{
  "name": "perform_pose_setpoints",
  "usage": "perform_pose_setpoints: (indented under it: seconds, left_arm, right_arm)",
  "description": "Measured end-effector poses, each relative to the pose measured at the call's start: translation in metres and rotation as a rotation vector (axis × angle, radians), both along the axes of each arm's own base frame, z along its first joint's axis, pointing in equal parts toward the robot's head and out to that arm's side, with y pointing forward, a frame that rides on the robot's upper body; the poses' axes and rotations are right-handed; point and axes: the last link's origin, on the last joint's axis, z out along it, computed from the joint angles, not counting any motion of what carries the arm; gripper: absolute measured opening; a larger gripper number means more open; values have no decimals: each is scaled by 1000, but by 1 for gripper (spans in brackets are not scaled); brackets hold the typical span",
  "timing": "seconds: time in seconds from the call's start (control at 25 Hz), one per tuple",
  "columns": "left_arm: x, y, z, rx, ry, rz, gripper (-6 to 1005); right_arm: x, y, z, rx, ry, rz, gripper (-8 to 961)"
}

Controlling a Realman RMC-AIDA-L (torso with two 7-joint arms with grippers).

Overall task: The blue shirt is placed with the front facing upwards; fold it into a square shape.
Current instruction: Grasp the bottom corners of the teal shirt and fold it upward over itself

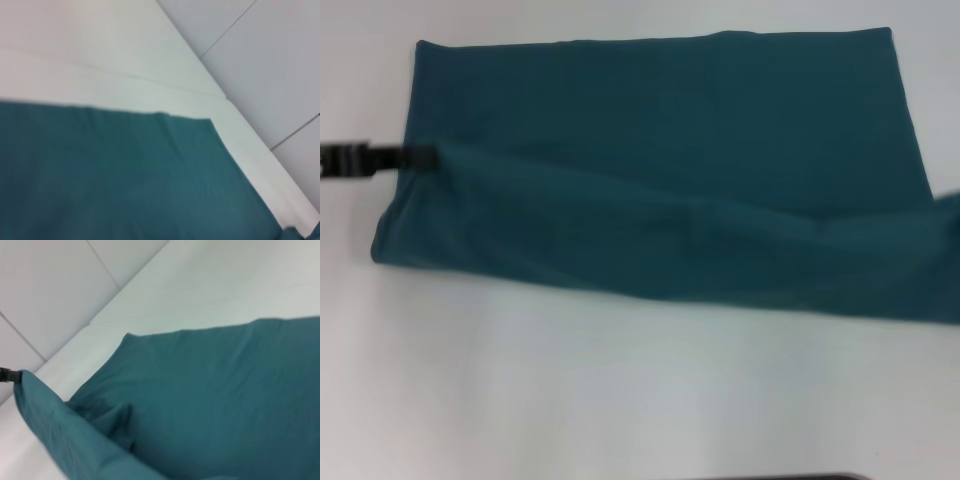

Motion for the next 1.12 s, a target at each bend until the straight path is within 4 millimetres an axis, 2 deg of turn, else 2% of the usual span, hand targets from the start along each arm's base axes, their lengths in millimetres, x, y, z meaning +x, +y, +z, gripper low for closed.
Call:
perform_pose_setpoints:
  seconds: [0.2,0.44,0.8,1.12]
  left_arm:
    - [15,39,-10,75,39,15,-1]
    - [20,73,-19,185,86,72,-1]
    - [25,97,-34,271,128,130,-1]
    - [26,107,-37,325,159,156,-1]
  right_arm:
    - [-10,42,-2,70,-51,1,33]
    - [-16,89,-18,153,-118,-34,32]
    - [-25,138,-48,222,-260,-62,32]
    - [-38,162,-53,278,-316,-61,33]
